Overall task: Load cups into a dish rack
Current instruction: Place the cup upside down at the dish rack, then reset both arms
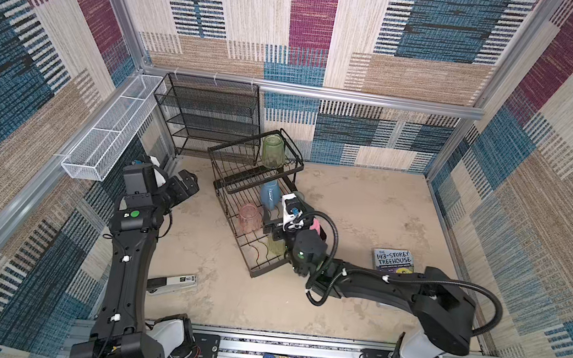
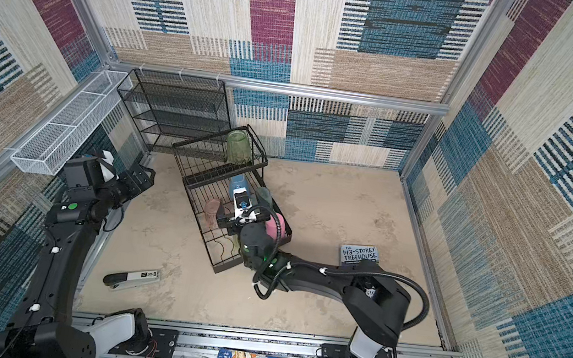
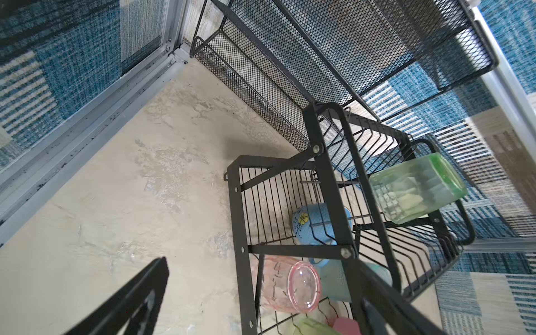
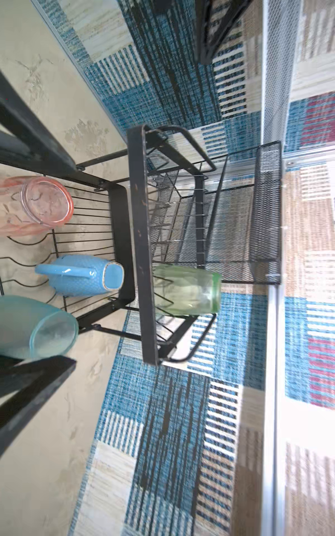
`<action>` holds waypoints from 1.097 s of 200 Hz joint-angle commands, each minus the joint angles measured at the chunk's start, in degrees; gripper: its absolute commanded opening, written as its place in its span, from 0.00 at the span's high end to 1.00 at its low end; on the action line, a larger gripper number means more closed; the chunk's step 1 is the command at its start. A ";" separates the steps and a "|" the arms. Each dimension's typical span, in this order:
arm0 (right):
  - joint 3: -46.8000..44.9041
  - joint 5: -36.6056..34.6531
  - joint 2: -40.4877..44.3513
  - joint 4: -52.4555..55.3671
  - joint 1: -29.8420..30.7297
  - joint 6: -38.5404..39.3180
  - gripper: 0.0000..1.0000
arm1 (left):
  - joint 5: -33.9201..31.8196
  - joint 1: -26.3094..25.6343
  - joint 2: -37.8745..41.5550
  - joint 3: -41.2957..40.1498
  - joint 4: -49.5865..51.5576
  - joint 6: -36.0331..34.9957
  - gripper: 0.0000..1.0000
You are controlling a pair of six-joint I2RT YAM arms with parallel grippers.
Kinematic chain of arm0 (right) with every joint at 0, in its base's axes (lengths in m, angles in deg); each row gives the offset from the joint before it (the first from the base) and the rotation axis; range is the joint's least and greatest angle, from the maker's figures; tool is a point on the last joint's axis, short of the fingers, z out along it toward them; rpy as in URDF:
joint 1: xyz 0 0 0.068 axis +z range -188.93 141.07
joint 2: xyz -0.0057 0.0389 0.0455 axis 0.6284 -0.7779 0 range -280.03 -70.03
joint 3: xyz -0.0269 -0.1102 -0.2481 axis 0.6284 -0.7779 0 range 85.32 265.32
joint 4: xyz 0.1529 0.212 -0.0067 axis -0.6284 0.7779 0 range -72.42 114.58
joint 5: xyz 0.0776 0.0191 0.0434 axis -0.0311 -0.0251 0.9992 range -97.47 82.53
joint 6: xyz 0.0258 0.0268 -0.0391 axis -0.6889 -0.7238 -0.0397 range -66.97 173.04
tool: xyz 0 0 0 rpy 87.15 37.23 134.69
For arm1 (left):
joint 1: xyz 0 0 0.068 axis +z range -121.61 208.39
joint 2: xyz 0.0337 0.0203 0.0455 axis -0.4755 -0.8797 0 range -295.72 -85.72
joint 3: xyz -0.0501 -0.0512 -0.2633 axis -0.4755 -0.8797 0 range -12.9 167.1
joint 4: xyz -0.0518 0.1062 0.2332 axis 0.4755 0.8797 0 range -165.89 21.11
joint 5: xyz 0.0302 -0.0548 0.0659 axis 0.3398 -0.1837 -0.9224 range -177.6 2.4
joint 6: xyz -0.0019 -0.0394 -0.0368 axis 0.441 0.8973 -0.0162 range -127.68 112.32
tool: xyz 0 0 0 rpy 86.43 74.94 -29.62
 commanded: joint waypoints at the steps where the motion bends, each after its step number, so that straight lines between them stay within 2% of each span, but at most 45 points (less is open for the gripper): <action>1: -4.87 2.59 8.27 -0.58 -2.64 0.93 0.00 | -4.37 -1.67 0.96 -0.88 -1.74 -3.99 0.01; 49: -15.76 8.84 29.96 8.27 -15.19 -1.88 0.00 | -15.29 -9.77 2.91 -2.71 -2.26 -9.72 0.00; 83: -21.61 10.63 38.38 5.81 -24.27 -0.79 0.00 | -24.26 -14.91 6.42 -6.67 -5.89 -12.28 0.02; 130: -28.49 13.40 38.95 2.53 -37.95 -5.29 0.00 | -32.62 -14.96 12.97 -16.65 -12.73 -14.71 0.01; 166: -34.83 12.15 39.49 -1.09 -42.60 -5.39 0.00 | -35.58 -14.96 16.14 -26.83 -24.17 -13.22 0.01; 190: -38.06 13.38 37.15 -4.50 -45.10 -5.56 0.00 | -36.90 -15.01 14.51 -31.66 -30.18 -12.62 0.01; 219: -41.03 15.69 32.20 -8.05 -48.41 -7.10 0.00 | -42.01 -14.83 11.32 -35.13 -34.27 -12.34 0.01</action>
